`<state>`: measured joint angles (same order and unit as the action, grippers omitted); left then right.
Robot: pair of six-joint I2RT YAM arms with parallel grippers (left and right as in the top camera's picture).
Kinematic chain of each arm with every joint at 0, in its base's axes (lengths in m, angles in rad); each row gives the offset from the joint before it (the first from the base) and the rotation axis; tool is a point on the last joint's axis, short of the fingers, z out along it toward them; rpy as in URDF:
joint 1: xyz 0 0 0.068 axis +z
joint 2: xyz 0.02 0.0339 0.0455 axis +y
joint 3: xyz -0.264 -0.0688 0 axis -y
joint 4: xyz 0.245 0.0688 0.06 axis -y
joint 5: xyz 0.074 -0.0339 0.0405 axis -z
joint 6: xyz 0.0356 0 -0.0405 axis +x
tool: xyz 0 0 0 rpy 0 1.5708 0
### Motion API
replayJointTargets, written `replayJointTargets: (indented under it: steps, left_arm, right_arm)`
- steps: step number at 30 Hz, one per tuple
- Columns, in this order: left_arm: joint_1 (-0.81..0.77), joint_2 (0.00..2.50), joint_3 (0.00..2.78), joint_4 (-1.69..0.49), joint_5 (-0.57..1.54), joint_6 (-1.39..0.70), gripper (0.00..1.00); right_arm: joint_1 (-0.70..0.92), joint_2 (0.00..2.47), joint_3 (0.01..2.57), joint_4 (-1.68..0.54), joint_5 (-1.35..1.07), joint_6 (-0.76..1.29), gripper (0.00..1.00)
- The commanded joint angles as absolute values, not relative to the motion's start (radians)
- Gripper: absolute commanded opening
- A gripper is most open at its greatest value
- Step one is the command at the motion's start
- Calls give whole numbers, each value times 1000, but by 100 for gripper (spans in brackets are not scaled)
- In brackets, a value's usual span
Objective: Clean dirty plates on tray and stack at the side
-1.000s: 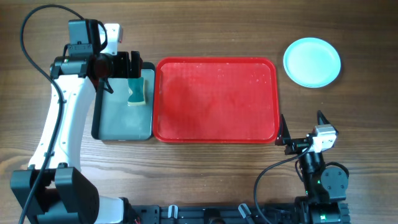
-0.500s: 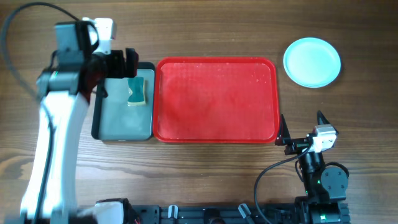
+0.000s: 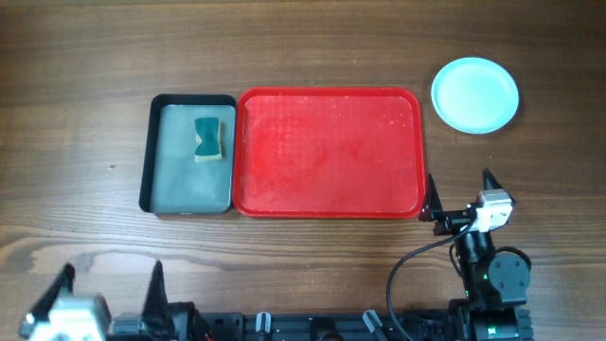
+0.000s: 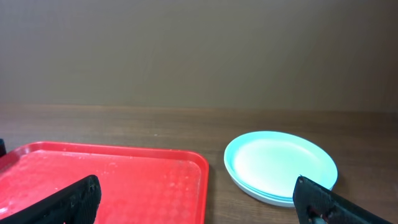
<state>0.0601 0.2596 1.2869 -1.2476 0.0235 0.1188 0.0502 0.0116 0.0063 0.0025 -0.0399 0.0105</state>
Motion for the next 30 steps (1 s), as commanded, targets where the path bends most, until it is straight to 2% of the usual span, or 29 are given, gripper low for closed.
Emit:
replayJointTargets:
  steps: [1,3,5,8,11,14,18,22,30]
  left_arm:
    - [66,133,1127,-1236,64,120,100]
    - [66,80,987,-1141,93,120,100]
    - [65,46,825,-953,132,120,100]
    - [65,28,605,-560,186,120,100]
    - [65,24,373,-76,253,120,100]
    - [65,19,216,220,273,92,100]
    - [63,3,105,338,272,89,100]
    - [63,4,19,349,258,89,100]
    - [46,3,6,95,65,89,100]
  right_arm:
    - [53,5,5,6,-22,26,100]
    - [53,5,5,6,-22,27,100]
    - [53,5,5,6,-22,27,99]
    - [53,5,5,6,-22,27,100]
    - [53,5,5,6,-22,27,100]
    - [53,5,5,6,-22,27,100]
    - [53,5,5,6,-22,27,100]
    - [53,5,5,6,-22,27,100]
    - [53,5,5,6,-22,27,100]
